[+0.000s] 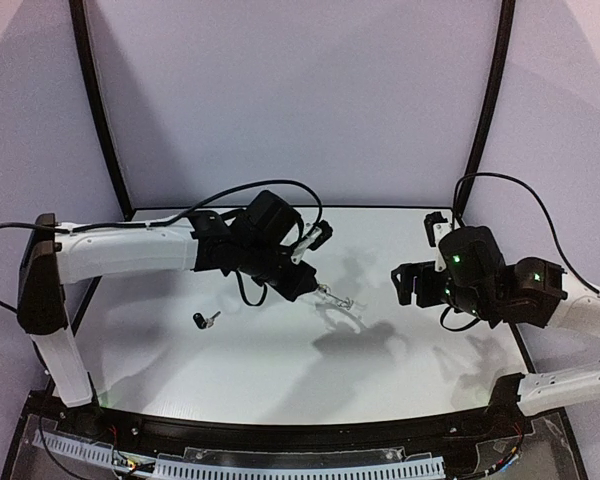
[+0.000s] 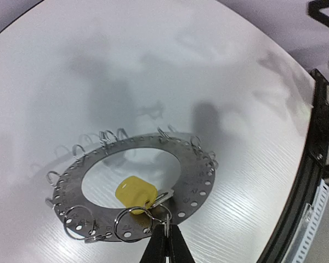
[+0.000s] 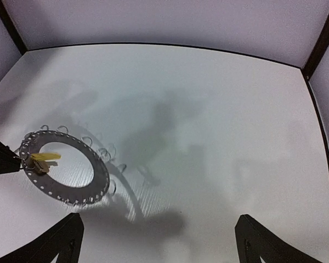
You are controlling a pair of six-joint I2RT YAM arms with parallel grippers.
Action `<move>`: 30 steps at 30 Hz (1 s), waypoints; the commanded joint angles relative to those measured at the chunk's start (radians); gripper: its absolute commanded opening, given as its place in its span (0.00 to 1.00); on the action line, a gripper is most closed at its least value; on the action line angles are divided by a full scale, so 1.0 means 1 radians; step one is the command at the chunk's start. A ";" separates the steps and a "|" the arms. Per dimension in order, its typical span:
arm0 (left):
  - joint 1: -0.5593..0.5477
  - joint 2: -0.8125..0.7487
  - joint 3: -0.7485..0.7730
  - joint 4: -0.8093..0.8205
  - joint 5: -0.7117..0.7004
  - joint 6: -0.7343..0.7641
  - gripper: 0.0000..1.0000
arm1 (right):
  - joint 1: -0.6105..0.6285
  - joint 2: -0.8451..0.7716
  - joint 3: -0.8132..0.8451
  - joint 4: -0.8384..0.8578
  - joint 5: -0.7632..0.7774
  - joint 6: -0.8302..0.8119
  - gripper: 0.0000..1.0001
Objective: Remove the keys from the keyring
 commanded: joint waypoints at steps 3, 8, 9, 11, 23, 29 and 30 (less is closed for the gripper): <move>-0.001 -0.030 -0.100 0.156 -0.261 -0.241 0.01 | -0.008 0.029 0.039 -0.039 0.047 0.077 0.98; 0.000 -0.097 -0.289 0.141 -0.310 -0.312 0.01 | -0.007 0.037 0.044 -0.043 0.057 0.075 0.98; 0.000 -0.118 -0.339 0.142 -0.316 -0.334 0.01 | -0.007 0.037 0.047 -0.043 0.064 0.082 0.98; 0.000 -0.137 -0.398 0.141 -0.309 -0.367 0.01 | -0.007 0.036 0.049 -0.035 0.065 0.082 0.98; -0.001 -0.291 -0.459 0.027 -0.370 -0.424 0.89 | -0.008 0.031 0.060 -0.033 0.114 0.053 0.98; 0.060 -0.400 -0.196 -0.370 -0.781 -0.641 0.99 | -0.008 0.043 0.148 -0.169 0.208 0.072 0.98; 0.129 -0.412 -0.133 -0.424 -0.793 -0.690 0.99 | -0.009 0.045 0.159 -0.188 0.220 0.099 0.98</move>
